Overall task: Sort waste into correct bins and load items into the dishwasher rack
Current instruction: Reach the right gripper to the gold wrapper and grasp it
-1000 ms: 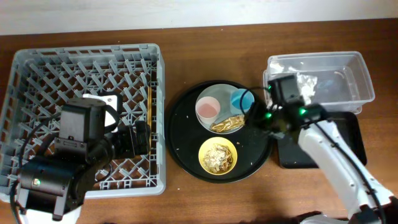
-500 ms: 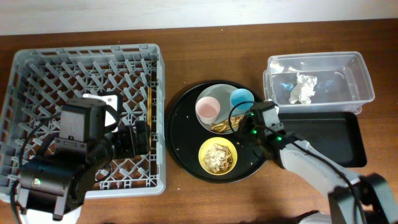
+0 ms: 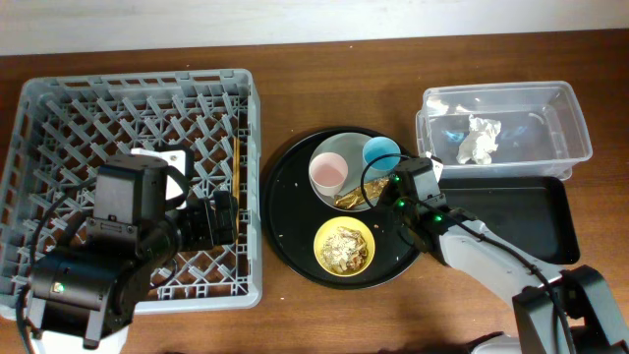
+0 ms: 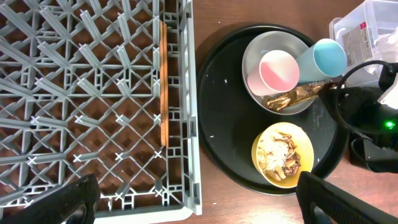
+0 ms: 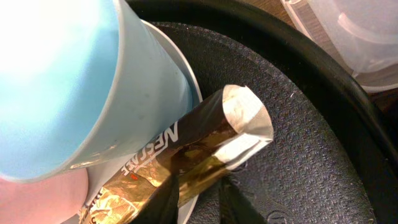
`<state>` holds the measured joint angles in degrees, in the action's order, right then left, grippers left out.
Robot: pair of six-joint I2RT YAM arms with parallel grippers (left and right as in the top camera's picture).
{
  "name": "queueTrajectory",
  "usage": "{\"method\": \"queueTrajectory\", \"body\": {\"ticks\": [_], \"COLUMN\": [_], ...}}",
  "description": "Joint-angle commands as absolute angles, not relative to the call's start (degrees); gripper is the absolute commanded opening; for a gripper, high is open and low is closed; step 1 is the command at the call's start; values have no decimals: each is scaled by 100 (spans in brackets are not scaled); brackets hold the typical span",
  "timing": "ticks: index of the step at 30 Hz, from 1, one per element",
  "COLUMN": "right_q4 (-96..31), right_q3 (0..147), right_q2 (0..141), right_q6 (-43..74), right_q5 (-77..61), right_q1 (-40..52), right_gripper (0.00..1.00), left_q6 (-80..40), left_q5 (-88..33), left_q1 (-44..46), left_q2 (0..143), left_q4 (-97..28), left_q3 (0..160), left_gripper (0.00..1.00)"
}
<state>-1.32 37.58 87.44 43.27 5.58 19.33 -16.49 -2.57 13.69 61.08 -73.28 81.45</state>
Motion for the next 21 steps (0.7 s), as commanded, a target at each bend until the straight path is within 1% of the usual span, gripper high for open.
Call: {"method": "queueTrajectory", "body": {"ticks": [1,2,3,4,6,7,8,9,10,11,12,14,15,18,19,20,21], "right_q4": [-161,-220,-224,-228,-169,-75,-25,-19,-12,34,67,-130,-268,-808,-819,-814,-819], "right_q3": [3750,3750,3750,3750,3750,3750,3750,3750,3750,3752,3756,3756,3756,3756,3756,3756,3756], "right_q2": [8823,8825,8825,8825,8910,8978,9050,9070,9070,9067,9000,8630,8311,7432,7406,7476,7561], "right_q6": [4202,4204,4206,4209,4211,4211,4213,4209,4209,4206,4204,4200,4064,4032,4032,4034,4032], "right_q5": [674,674,685,766,781,781,777,773,729,582,491,456,447,298,-58,-403,-344], "right_q1": [1986,1986,1986,1986,1986,1988,1988,1988,1988,1988,1988,1986,1988,1988,1988,1992,1997], "right_gripper": [15,31,50,60,59,52,41,37,35,26,15,6,4,4,19,28,41], "left_q6": [-1640,-1640,-1640,-1640,-1640,-1640,-1640,-1640,-1640,-1640,-1640,-1640,-1640,-1640,-1640,-1640,-1640], "left_q5": [-213,-213,-213,-213,-213,-211,-211,-211,-211,-211,-211,-211,-211,-213,-211,-213,-211], "left_q1": [1358,1358,1358,1358,1358,1358,1358,1358,1358,1358,1358,1358,1358,1358,1358,1358,1358], "left_q2": [6080,6080,6080,6080,6077,6080,6080,6077,6077,6080,6080,6077,6077,6080,6077,6080,6077], "left_q4": [-7319,-7319,-7319,-7319,-7319,-7319,-7319,-7317,-7319,-7319,-7319,-7319,-7319,-7319,-7317,-7319,-7319], "left_q3": [8180,8180,8180,8180,8180,8180,8180,8180,8180,8180,8180,8180,8180,8180,8180,8180,8180], "left_gripper": [99,99,99,99,99,99,99,100,99,99,99,100,99,99,99,99,99]}}
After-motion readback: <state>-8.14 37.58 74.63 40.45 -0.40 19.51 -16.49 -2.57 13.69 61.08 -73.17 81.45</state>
